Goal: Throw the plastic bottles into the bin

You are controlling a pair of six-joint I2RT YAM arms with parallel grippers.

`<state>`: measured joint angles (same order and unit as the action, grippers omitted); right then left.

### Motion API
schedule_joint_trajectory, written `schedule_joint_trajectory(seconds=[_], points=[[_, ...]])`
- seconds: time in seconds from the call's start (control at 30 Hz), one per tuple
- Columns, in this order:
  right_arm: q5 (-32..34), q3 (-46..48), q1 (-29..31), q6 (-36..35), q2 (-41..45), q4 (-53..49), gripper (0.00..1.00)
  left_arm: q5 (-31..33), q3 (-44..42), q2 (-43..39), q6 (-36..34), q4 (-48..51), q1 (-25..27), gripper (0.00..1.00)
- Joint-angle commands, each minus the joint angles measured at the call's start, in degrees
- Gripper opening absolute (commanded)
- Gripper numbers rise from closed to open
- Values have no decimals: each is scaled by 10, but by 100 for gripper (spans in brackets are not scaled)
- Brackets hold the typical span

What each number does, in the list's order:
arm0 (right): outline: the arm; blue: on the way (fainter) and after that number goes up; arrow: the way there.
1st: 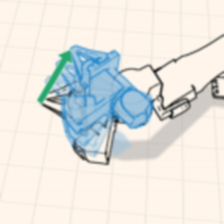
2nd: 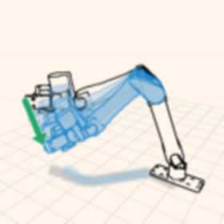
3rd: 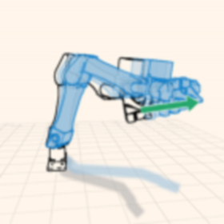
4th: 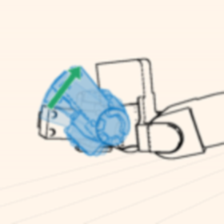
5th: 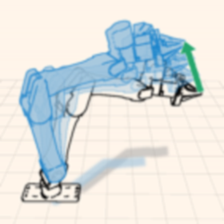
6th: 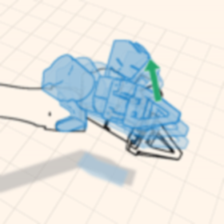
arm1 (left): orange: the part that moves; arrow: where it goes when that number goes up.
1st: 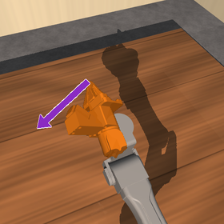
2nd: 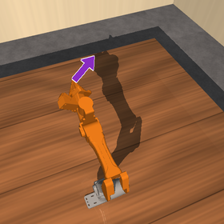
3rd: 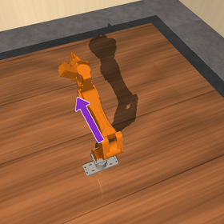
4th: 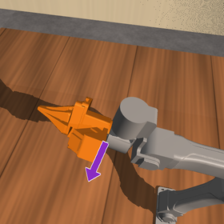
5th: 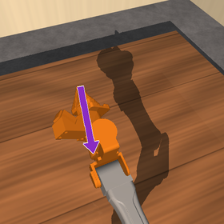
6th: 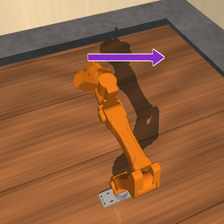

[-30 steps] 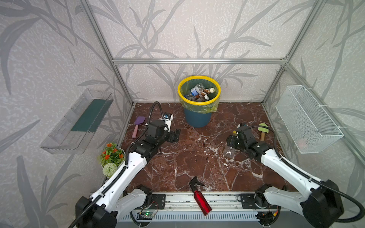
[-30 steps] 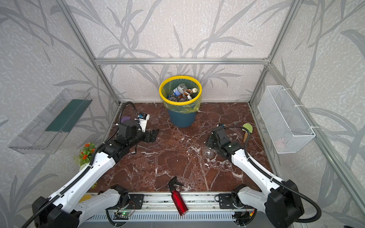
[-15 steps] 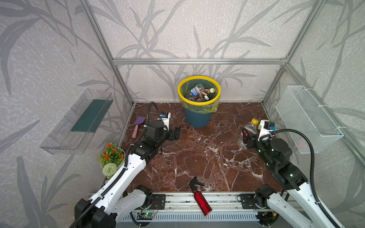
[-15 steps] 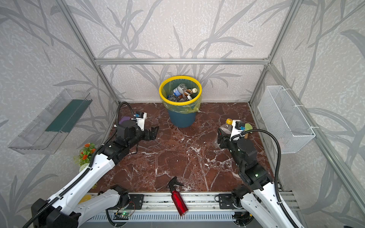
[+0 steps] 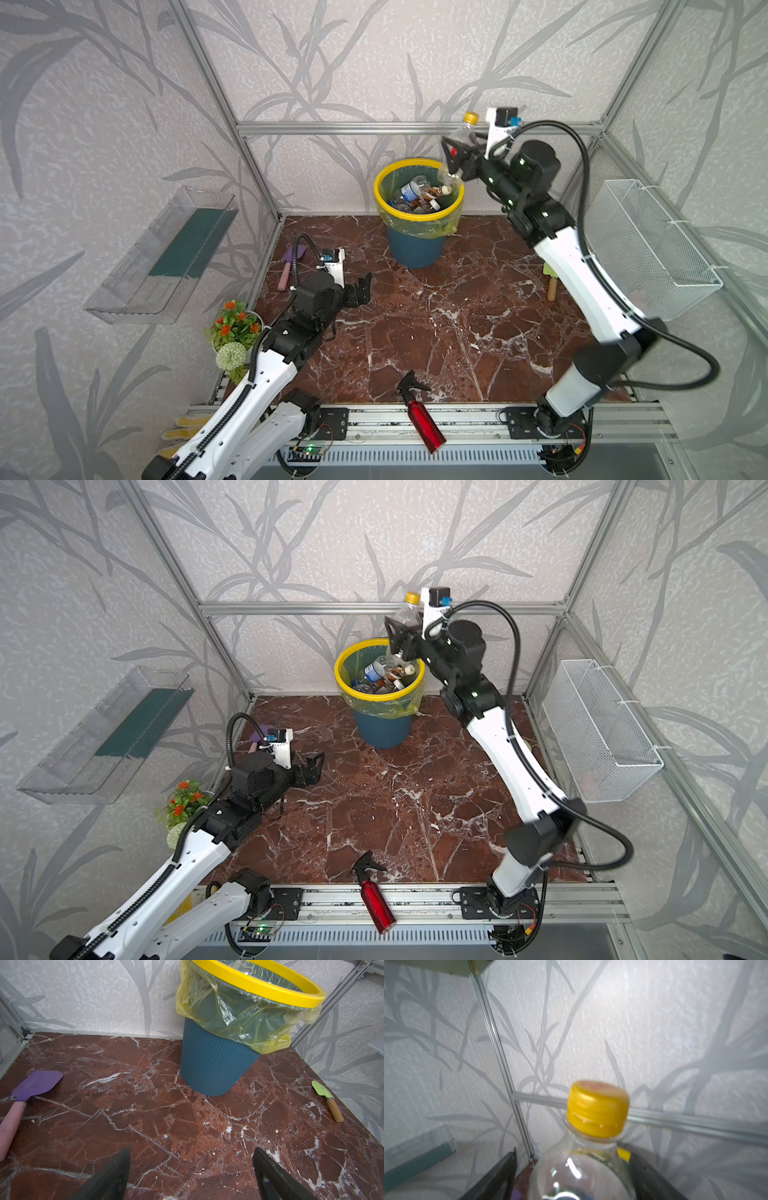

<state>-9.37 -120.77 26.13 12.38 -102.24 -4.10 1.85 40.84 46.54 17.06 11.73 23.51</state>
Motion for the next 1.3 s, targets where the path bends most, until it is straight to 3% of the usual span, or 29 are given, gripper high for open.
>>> schedule_joint_trajectory(seconds=[0.0, 0.07, 0.13, 0.43, 0.6, 0.8, 0.97, 1.17, 1.27], points=[[-59, -29, -1, 6, -25, -133, 99, 22, -8, -25, 11, -5, 0, 91], [-20, 106, -3, 13, 38, -22, 99, 32, -12, -29, -1, -6, -1, 92], [-5, 176, -11, 12, 92, 15, 99, 34, -7, -21, -12, -6, -1, 92], [33, 323, -54, 13, 204, -2, 99, 13, 11, 44, -6, -66, -4, 92], [33, 446, -101, 45, 272, 25, 99, 42, -1, 52, -1, -81, -3, 92], [66, 599, -148, 45, 348, 29, 99, 166, -33, 63, 21, -110, -7, 94], [169, 735, -158, 5, 386, 65, 99, 308, -67, 113, 17, -186, -17, 97], [272, 914, -158, -47, 407, 263, 99, 403, -115, 181, -7, -307, -45, 98], [310, 952, -160, -65, 392, 308, 99, 429, -128, 200, -26, -339, -67, 99]])
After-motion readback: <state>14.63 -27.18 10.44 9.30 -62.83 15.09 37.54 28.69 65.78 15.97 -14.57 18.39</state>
